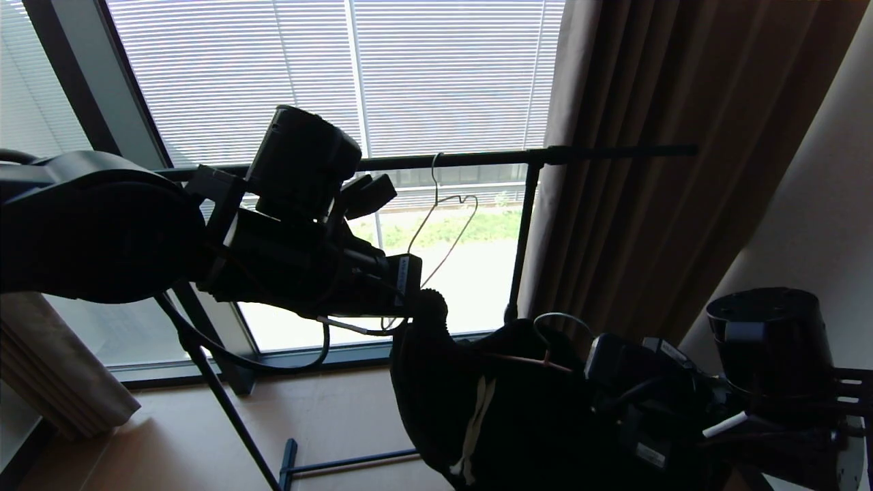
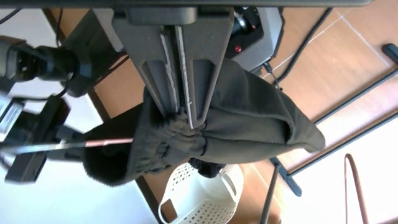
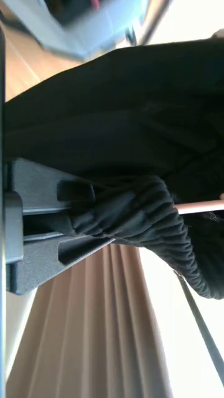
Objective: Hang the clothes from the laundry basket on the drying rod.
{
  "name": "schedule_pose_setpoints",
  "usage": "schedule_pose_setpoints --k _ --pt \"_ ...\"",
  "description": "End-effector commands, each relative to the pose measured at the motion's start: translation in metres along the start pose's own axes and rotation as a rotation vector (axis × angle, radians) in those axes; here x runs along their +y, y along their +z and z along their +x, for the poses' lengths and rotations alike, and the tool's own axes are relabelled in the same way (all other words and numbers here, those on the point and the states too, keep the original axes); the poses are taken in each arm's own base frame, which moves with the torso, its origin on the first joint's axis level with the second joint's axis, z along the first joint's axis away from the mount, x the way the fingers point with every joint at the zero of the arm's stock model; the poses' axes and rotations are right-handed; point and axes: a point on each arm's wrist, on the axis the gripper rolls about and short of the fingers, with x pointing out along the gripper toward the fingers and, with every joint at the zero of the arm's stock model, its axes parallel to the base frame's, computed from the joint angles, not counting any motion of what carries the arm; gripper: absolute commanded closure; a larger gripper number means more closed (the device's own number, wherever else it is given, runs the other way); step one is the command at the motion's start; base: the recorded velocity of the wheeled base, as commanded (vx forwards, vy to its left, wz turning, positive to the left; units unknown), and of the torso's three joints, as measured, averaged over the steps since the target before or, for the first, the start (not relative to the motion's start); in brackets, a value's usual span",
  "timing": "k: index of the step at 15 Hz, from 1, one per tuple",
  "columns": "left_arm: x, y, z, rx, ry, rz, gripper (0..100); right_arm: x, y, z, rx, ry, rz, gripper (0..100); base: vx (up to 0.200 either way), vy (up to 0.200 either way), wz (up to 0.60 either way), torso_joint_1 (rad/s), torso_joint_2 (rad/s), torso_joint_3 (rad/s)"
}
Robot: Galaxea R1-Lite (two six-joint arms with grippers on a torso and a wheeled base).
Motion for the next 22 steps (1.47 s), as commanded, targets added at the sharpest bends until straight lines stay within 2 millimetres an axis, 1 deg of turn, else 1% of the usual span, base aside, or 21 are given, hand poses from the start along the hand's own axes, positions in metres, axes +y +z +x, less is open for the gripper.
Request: schedule_pose_setpoints --k 1,2,6,8,10,11,13,15,16,18,21,22 --pt "-0.003 0.01 0.003 -0.006 -0.001 -0.039 100 0.014 -0.002 -0.002 -0.006 0.024 -0.032 100 0.0 0.0 0.0 0.0 0.0 0.0" --pt "-0.005 0.016 0.0 -0.017 -0.001 -0.065 100 0.017 -0.003 -0.003 -0.008 0.032 -0.038 100 0.0 0.0 0.0 0.0 0.0 0.0" --pt "-0.008 0.025 -0.001 -0.05 -0.008 -0.131 100 0.022 -0.004 -0.003 -0.009 0.054 -0.054 100 0.0 0.0 0.0 0.0 0.0 0.0" --pt "-0.008 0.023 0.001 -0.037 -0.006 -0.131 100 0.022 0.001 -0.003 -0.066 0.052 -0.045 100 0.0 0.0 0.0 0.0 0.0 0.0" --pt "-0.014 0.02 0.002 -0.029 -0.017 -0.118 100 0.023 0.006 -0.003 -0.108 0.051 -0.033 100 0.0 0.0 0.0 0.0 0.0 0.0" --pt "-0.02 0.018 0.003 -0.02 -0.027 -0.105 100 0.026 0.009 0.001 -0.12 0.06 0.003 100 0.0 0.0 0.0 0.0 0.0 0.0" --pt "-0.023 0.016 0.001 -0.019 -0.028 -0.097 100 0.029 0.015 0.008 -0.153 0.054 0.074 100 0.0 0.0 0.0 0.0 0.0 0.0" --pt "-0.021 0.017 -0.008 -0.03 -0.015 -0.102 100 0.027 0.02 0.011 -0.185 0.038 0.123 100 0.0 0.0 0.0 0.0 0.0 0.0" --pt "-0.018 0.015 -0.017 -0.038 -0.008 -0.106 100 0.025 0.022 0.012 -0.192 0.031 0.141 100 0.0 0.0 0.0 0.0 0.0 0.0" --pt "-0.012 0.008 -0.028 -0.035 0.007 -0.064 100 0.017 0.027 0.014 -0.203 0.013 0.205 100 0.0 0.0 0.0 0.0 0.0 0.0" --pt "-0.012 0.004 -0.035 -0.04 0.005 -0.052 100 0.012 0.036 0.02 -0.22 0.011 0.314 100 0.0 0.0 0.0 0.0 0.0 0.0" --pt "-0.012 0.003 -0.036 -0.038 0.008 -0.05 100 0.007 0.038 0.022 -0.226 -0.002 0.344 100 0.0 0.0 0.0 0.0 0.0 0.0"
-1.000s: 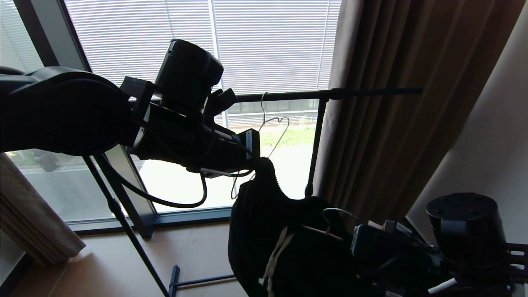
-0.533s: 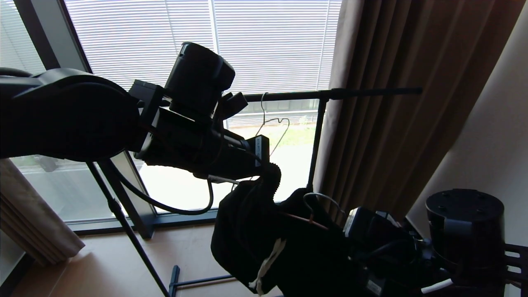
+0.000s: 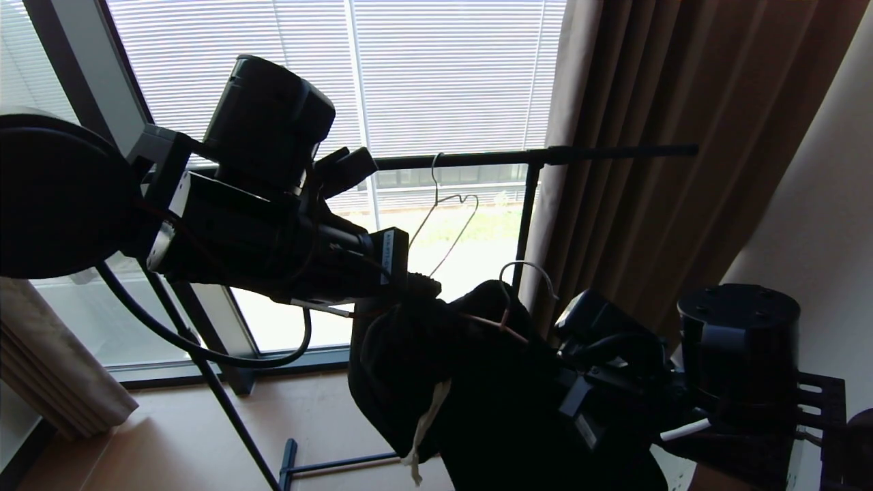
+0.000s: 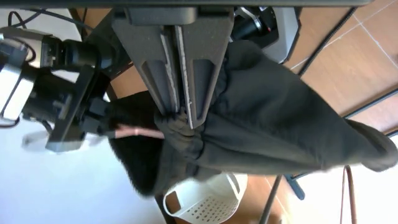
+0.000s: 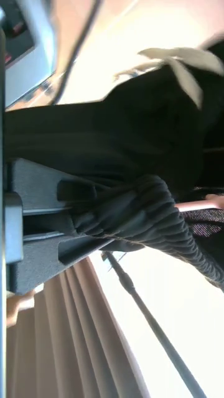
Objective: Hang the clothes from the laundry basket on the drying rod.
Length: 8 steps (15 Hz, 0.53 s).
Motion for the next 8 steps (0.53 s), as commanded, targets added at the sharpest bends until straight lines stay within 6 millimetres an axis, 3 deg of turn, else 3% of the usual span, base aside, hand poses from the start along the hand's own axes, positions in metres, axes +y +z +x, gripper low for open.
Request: schedule_pose_setpoints --k 1,4,8 --pt "-0.001 -0.001 -0.007 -0.01 -0.004 0.002 100 -0.003 0.002 0.005 -0.002 -0.011 0.012 100 0.0 0.0 0.0 0.0 0.0 0.0" --pt "0.002 -0.008 -0.008 0.008 0.004 0.038 100 -0.008 0.016 0.006 -0.051 -0.016 0.143 100 0.0 0.0 0.0 0.0 0.0 0.0" --pt "0.001 -0.008 -0.007 0.011 0.002 0.042 100 -0.008 0.017 0.006 -0.064 0.017 0.181 100 0.0 0.0 0.0 0.0 0.0 0.0"
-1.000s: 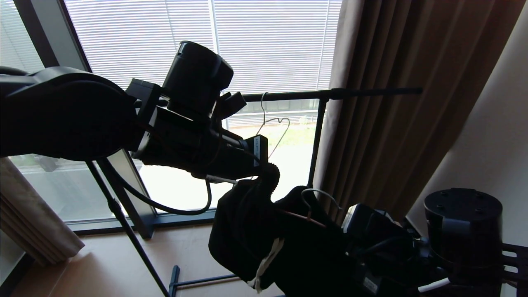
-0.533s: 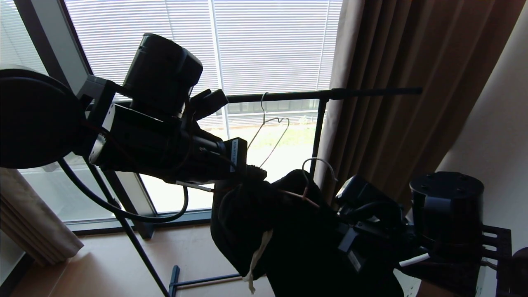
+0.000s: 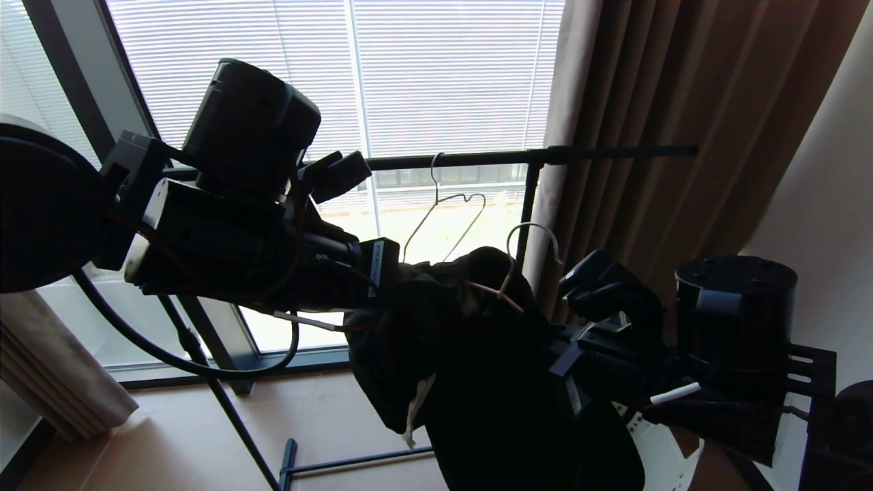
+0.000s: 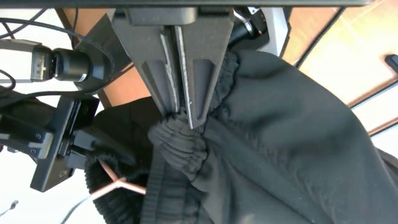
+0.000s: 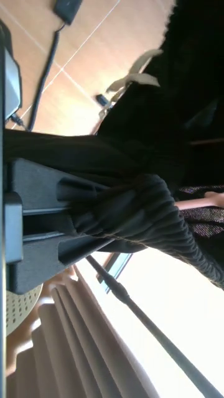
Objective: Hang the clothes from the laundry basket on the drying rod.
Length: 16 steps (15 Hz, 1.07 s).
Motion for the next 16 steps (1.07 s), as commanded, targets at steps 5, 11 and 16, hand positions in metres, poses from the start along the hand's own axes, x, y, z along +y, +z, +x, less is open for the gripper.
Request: schedule_pose_setpoints --k 5,11,16 --pt "-0.016 -0.009 0.016 0.056 -0.035 0.038 100 0.003 -0.001 -0.009 -0.015 0.138 0.039 100 0.0 0.0 0.0 0.0 0.0 0.0" --pt "-0.009 0.006 0.013 -0.05 0.033 0.01 100 0.004 -0.01 -0.014 0.005 0.171 -0.004 100 0.0 0.0 0.0 0.0 0.0 0.0" --pt "-0.003 0.028 0.009 -0.152 0.083 -0.103 100 0.004 -0.014 -0.018 0.007 0.174 -0.029 100 0.0 0.0 0.0 0.0 0.0 0.0"
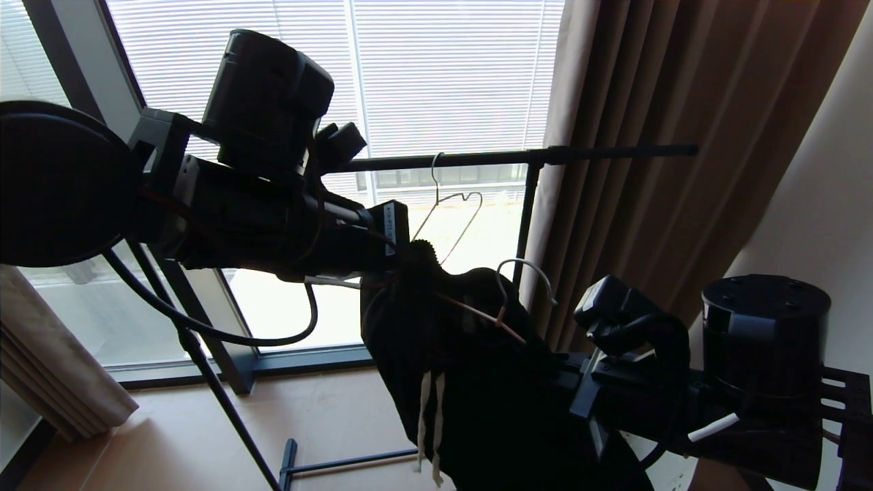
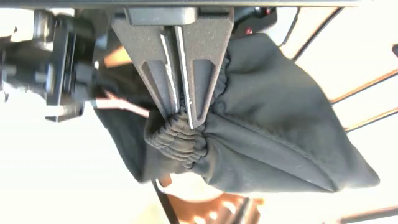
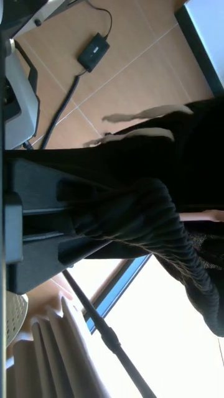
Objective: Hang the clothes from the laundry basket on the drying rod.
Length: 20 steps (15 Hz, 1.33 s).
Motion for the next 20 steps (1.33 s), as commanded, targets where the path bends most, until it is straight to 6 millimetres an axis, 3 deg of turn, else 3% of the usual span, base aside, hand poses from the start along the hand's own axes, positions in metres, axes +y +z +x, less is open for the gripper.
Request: schedule_pose_setpoints --k 1,7,12,20 --pt "-0.001 0.007 0.005 -0.018 0.009 -0.013 100 0.001 -0.002 -0.003 -0.002 0.005 -0.025 100 0.0 0.0 0.0 0.0 0.0 0.0" --pt "-0.02 -0.013 0.008 0.04 -0.023 0.089 100 0.007 0.0 -0.003 -0.038 0.022 -0.049 100 0.0 0.0 0.0 0.0 0.0 0.0" --pt "-0.011 -0.026 -0.001 0.055 0.025 0.148 100 -0.012 0.008 -0.001 -0.065 -0.041 -0.023 100 0.0 0.0 0.0 0.0 0.0 0.0" --pt "-0.007 -0.044 0.013 0.037 -0.004 0.244 100 -0.012 0.012 -0.001 -0.08 -0.04 0.024 100 0.0 0.0 0.0 0.0 0.0 0.0"
